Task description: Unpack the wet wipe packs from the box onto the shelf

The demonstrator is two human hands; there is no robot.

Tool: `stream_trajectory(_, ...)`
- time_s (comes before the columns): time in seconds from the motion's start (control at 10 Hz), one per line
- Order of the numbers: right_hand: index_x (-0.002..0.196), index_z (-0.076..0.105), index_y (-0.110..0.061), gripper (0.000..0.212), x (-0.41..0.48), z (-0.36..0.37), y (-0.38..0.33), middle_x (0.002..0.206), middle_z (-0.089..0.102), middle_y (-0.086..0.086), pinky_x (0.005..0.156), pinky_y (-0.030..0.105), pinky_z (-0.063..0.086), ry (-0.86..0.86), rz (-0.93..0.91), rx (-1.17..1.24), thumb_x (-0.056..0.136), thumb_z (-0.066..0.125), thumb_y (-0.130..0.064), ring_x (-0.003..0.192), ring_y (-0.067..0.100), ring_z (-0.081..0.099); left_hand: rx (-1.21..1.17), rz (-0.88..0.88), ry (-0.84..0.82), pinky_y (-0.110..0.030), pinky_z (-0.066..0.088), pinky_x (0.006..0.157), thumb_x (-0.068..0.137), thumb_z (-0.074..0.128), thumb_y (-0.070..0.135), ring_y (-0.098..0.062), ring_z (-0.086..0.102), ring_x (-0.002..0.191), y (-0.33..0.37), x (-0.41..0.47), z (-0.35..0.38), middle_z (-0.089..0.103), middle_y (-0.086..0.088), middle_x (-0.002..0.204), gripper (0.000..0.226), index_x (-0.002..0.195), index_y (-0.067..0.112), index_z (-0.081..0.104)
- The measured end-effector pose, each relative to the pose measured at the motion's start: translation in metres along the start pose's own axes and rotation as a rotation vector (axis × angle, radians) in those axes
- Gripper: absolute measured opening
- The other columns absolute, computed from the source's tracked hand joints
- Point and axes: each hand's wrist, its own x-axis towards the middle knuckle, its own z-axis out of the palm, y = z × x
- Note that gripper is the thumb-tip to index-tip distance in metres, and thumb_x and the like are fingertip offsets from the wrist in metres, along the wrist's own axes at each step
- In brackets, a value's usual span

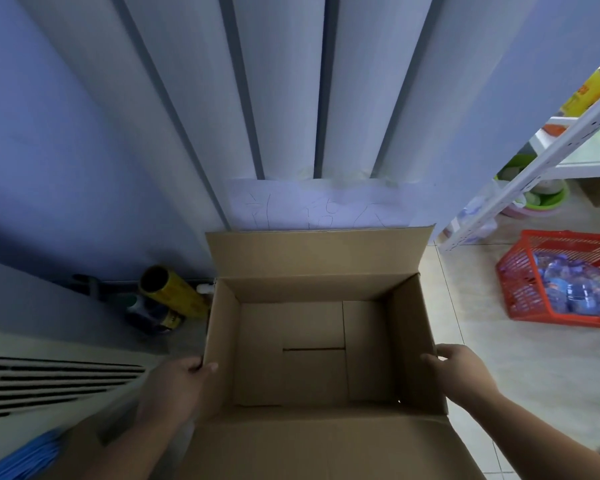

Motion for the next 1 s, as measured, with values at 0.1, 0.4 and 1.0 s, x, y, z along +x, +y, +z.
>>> stream_trajectory(0.1,0.098,0.078,-0.028,0.014,0.007,0.004,-0.002,0.079,0.073,-0.010,0.065,0.028,0.050,-0.009,-0.002,-0.002,0.093,0.064,-0.030,0.074,0.011,0.068,0.007,-0.011,0.009,-0.025,0.042,0.053,0.088,0.073,0.042,-0.007,0.063,0.061,-0.001,0.004,0.004,0.067,0.011,0.061,0.023,0.069,0.028,0.072)
stream_trajectory(0.4,0.100,0.078,-0.027,0.016,0.022,0.008,-0.005,0.078,0.075,-0.009,0.071,0.032,0.058,0.003,-0.005,-0.010,0.092,0.065,-0.031,0.072,0.014,0.071,-0.009,0.049,0.065,-0.033,0.050,0.058,0.090,0.069,0.043,-0.014,0.065,0.059,0.000,0.012,0.008,0.067,0.006,0.059,0.028,0.068,0.027,0.071)
stream_trajectory(1.0,0.076,0.072,0.004,0.030,-0.043,-0.054,-0.008,0.076,0.073,0.019,0.057,0.031,0.042,-0.096,-0.064,-0.114,0.086,0.067,-0.024,0.081,0.039,0.071,-0.105,0.135,-0.005,-0.027,0.045,0.077,0.096,0.064,0.027,-0.012,0.060,0.092,0.009,-0.055,-0.038,0.072,-0.002,0.111,0.027,0.119,0.015,0.071)
